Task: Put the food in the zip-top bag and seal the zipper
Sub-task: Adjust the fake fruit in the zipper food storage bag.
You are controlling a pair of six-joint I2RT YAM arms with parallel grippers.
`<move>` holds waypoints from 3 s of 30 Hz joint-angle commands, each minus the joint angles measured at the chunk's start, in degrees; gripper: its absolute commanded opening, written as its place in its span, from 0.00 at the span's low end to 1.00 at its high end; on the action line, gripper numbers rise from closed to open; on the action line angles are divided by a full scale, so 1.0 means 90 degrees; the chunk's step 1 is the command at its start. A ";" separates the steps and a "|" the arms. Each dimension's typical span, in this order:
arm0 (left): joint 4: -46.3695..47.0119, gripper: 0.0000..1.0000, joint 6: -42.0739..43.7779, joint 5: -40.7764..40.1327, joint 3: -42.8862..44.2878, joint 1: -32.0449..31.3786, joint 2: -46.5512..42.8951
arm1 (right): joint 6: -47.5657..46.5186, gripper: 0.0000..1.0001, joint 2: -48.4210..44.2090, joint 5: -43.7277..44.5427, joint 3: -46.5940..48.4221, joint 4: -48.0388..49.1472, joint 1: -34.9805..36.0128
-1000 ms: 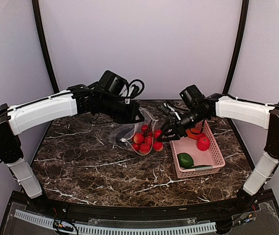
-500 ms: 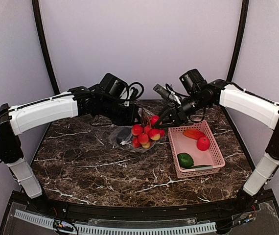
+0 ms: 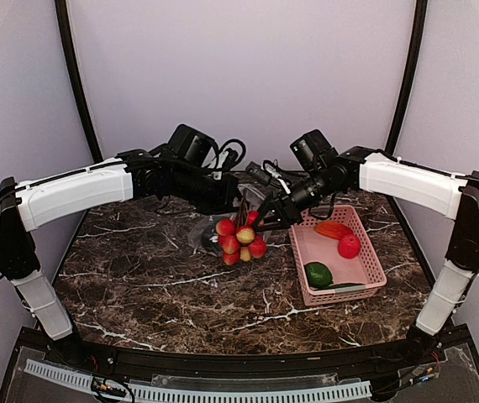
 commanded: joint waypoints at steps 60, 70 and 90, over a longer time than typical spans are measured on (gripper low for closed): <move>-0.0674 0.01 -0.0322 -0.0549 0.0271 0.0466 0.0820 | 0.1103 0.99 -0.1144 0.2448 0.3727 -0.3511 0.0241; -0.0705 0.01 -0.0354 -0.0548 0.0026 0.0470 0.0354 | 0.0412 0.99 -0.1348 0.2888 0.1429 -0.1705 0.0510; 0.0374 0.01 -0.0399 -0.0178 -0.0094 0.0339 -0.0275 | 0.0341 0.71 -0.0036 -0.0178 -0.0888 0.1131 -0.1220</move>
